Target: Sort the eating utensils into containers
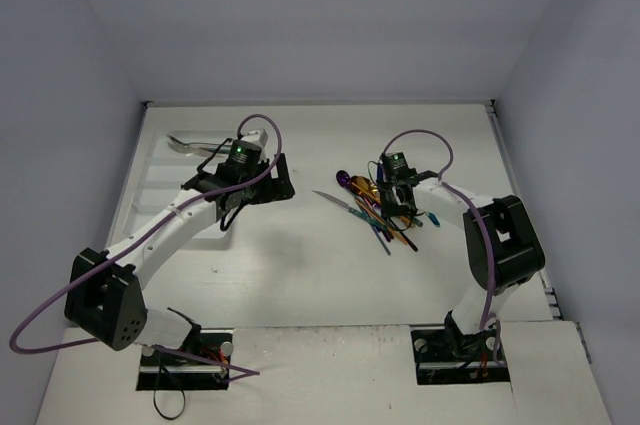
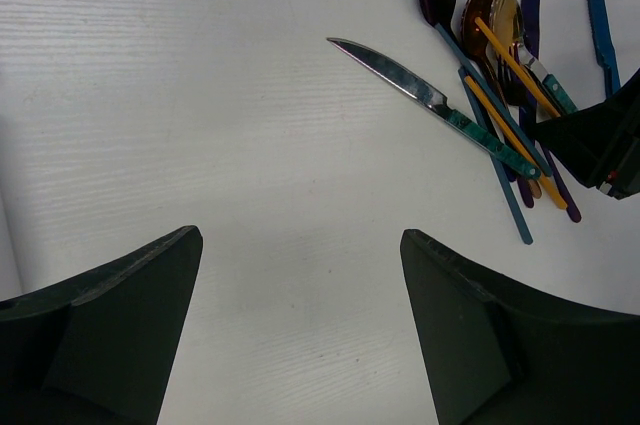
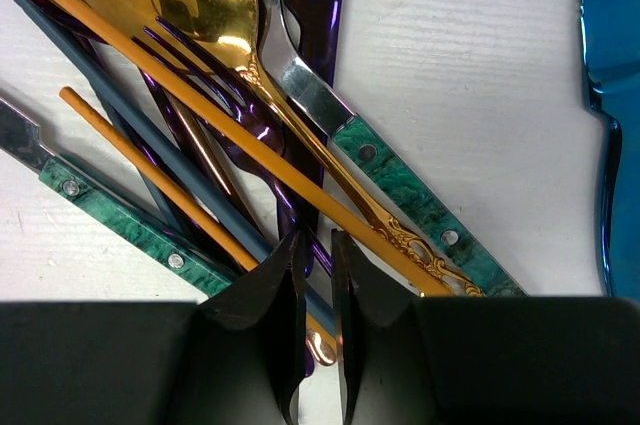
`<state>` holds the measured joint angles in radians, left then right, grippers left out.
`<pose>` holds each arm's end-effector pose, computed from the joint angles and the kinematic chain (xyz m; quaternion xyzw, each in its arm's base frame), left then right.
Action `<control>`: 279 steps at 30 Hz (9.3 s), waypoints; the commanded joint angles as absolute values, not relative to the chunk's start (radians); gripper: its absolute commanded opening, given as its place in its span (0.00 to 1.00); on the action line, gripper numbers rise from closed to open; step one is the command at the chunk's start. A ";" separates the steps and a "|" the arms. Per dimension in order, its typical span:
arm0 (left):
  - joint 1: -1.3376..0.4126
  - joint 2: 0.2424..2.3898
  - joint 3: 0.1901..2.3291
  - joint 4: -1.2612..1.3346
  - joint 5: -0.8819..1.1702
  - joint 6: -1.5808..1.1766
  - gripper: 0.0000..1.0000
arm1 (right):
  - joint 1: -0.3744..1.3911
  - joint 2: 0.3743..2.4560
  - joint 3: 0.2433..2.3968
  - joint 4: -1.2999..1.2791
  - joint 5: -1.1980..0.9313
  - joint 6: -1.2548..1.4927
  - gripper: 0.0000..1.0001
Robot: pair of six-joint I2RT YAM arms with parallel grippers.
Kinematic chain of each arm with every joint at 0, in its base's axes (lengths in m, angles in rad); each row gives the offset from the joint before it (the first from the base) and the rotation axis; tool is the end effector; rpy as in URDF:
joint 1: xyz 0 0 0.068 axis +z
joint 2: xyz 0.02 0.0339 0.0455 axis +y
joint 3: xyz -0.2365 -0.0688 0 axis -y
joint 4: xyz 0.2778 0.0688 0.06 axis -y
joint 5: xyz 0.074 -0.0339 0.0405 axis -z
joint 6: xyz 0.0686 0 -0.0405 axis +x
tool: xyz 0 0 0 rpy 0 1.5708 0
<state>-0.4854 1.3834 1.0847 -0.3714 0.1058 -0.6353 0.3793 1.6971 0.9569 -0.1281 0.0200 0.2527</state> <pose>0.3244 -0.1793 0.2331 -0.0444 0.8982 -0.2713 0.3429 0.3605 0.1422 0.0962 -0.0560 0.9372 0.0980 0.3299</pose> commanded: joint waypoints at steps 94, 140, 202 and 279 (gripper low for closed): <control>-0.549 1.466 1.255 -0.316 0.234 -0.656 0.79 | 0.391 1.583 1.122 -0.188 -0.185 0.233 0.00; -0.547 1.663 1.361 0.149 0.274 -0.823 0.56 | 0.515 1.482 1.276 -0.183 -0.433 0.273 0.00; 0.216 2.036 1.505 0.367 -0.063 -0.689 0.26 | 0.416 1.353 1.089 -0.212 -0.152 0.260 0.63; -0.893 2.130 1.603 -0.721 -0.257 -1.270 0.57 | 0.413 0.930 0.793 -0.317 -0.037 0.381 0.54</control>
